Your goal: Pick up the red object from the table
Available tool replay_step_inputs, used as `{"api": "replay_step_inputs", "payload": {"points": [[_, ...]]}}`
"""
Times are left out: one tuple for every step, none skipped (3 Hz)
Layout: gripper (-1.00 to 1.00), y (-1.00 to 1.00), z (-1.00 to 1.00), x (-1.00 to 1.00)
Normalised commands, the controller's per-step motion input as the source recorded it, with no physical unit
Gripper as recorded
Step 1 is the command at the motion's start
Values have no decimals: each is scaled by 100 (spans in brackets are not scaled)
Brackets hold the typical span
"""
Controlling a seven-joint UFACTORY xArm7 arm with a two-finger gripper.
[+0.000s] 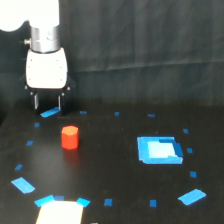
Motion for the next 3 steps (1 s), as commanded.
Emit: {"api": "replay_step_inputs", "payload": {"points": [[100, -100, -100, 100], [100, -100, -100, 100], [35, -100, -100, 53]]}}
